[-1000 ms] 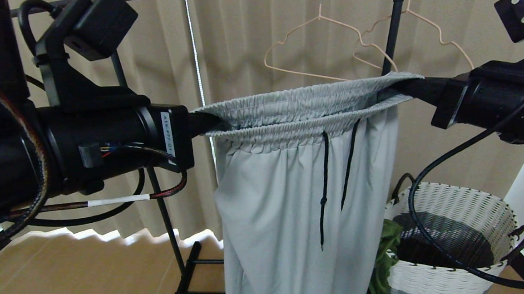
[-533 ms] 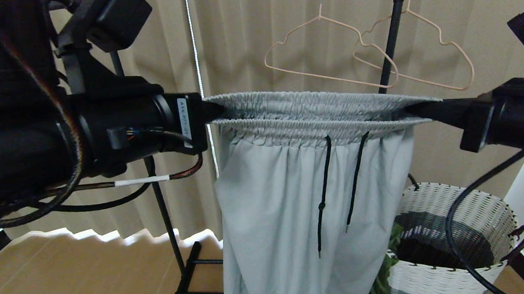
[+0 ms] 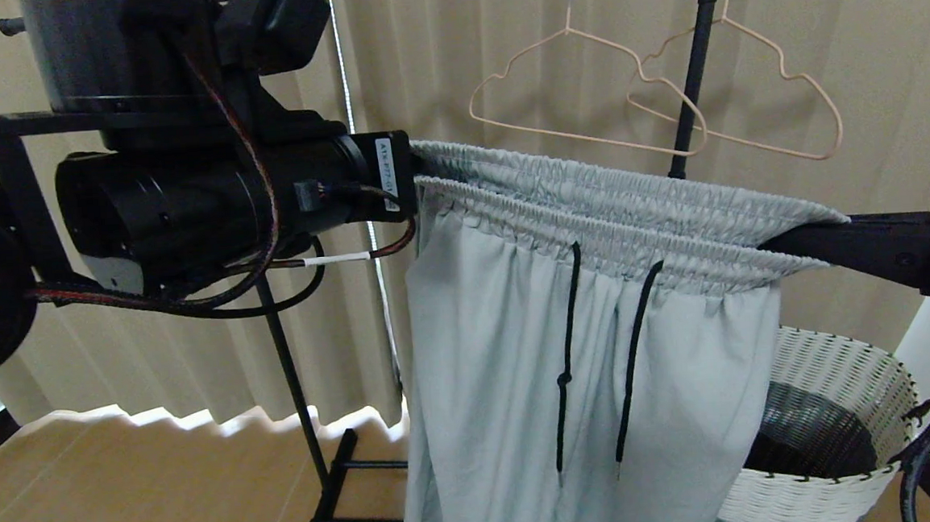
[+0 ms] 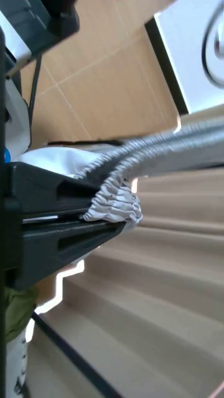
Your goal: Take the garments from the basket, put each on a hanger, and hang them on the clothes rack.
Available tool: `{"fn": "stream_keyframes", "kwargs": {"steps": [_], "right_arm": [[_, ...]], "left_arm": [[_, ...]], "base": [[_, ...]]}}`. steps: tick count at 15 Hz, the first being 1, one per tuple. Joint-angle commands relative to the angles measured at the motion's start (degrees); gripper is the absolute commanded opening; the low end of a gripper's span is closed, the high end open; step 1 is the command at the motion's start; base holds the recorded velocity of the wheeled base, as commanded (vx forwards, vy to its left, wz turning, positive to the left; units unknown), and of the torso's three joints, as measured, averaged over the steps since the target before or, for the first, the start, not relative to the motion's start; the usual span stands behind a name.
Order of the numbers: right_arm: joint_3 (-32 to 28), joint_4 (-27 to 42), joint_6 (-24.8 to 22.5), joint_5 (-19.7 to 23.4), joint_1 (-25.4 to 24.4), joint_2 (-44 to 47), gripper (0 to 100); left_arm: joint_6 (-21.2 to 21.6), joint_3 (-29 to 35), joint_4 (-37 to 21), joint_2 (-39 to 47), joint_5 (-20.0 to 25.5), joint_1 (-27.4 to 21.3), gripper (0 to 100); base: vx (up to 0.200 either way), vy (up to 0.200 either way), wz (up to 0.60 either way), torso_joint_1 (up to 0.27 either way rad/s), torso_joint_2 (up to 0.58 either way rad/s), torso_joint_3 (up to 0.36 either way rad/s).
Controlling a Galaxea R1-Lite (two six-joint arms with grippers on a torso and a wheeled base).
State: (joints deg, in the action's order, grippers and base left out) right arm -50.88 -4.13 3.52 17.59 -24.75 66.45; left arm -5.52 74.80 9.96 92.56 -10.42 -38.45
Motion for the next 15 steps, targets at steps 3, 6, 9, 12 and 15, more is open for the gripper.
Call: {"fn": "stream_keyframes", "kwargs": {"steps": [3,6,9,12,15], "right_arm": [[0.61,-0.44,-0.80,-0.45,0.05,-0.18,0],[-0.62,-1.49,-2.82,-1.95,3.83,2.28,0],[-2.11,-8.96,-2.73,-5.37,4.09,7.38,0],[-2.99,-20.39,-2.47,-6.25,4.09,12.83,0],[-5.54,-26.10,-2.29,-5.99,3.74,16.96,0]], "left_arm": [[-0.10,-0.53,-0.20,0.43,-0.04,0.74,0],[-0.01,-1.06,-3.98,-3.44,0.23,0.66,0],[-0.01,-2.91,-8.99,-7.84,0.75,0.39,0],[-0.01,-6.69,-12.16,-14.34,4.18,-0.40,0],[0.16,-10.55,-13.30,-20.05,12.53,-2.51,0]], "base": [[0.000,0.000,0.00,0.000,0.00,0.000],[0.000,0.000,0.00,0.000,0.00,0.000],[0.000,0.000,0.00,0.000,0.00,0.000],[0.000,0.000,0.00,0.000,0.00,0.000],[0.000,0.000,0.00,0.000,0.00,0.000]]}}
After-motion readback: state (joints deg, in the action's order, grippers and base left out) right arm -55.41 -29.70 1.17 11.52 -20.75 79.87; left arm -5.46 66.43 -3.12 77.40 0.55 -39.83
